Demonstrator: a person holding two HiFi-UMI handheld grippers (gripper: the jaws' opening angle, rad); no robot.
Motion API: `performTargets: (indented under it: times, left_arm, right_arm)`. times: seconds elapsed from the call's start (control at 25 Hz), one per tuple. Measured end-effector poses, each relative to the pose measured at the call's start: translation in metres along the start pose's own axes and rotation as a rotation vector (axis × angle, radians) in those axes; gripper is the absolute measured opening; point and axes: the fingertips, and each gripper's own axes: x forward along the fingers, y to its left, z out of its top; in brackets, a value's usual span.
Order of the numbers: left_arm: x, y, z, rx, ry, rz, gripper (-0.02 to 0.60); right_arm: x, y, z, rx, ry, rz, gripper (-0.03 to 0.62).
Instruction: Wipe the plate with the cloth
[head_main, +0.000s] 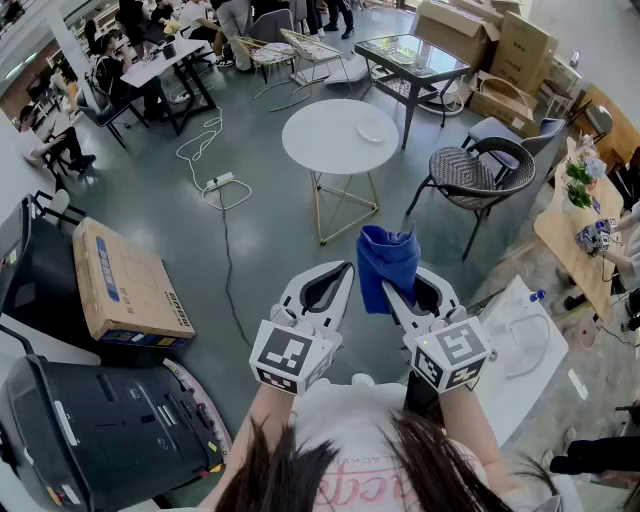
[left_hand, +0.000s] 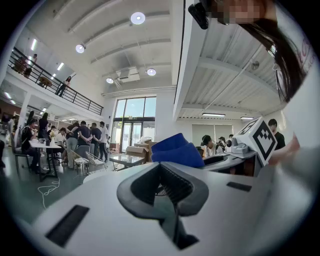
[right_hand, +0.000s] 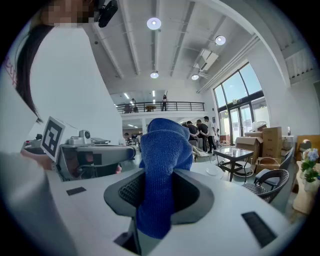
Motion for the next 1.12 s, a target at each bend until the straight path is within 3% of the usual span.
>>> performTargets:
  times: [0.48,0.84,1.12]
  left_arm:
    - [-0.015,0.029,-0.005,-0.018,0.002,-0.009,0.011]
    - [-0.032,0.062,-0.008,-0.024,0.012,-0.012,0.011]
    - [-0.027,0.071,-0.001,-0.020,-0.010,-0.019,0.011]
  right_arm:
    - [0.024,0.016,-0.001,0.008,0.016,-0.020,0.133]
    - [0.047,0.042,0.003,0.079,-0.012,-0.043,0.133]
    - [0.054,0.037,0.003,0.079,-0.009,-0.064,0.133]
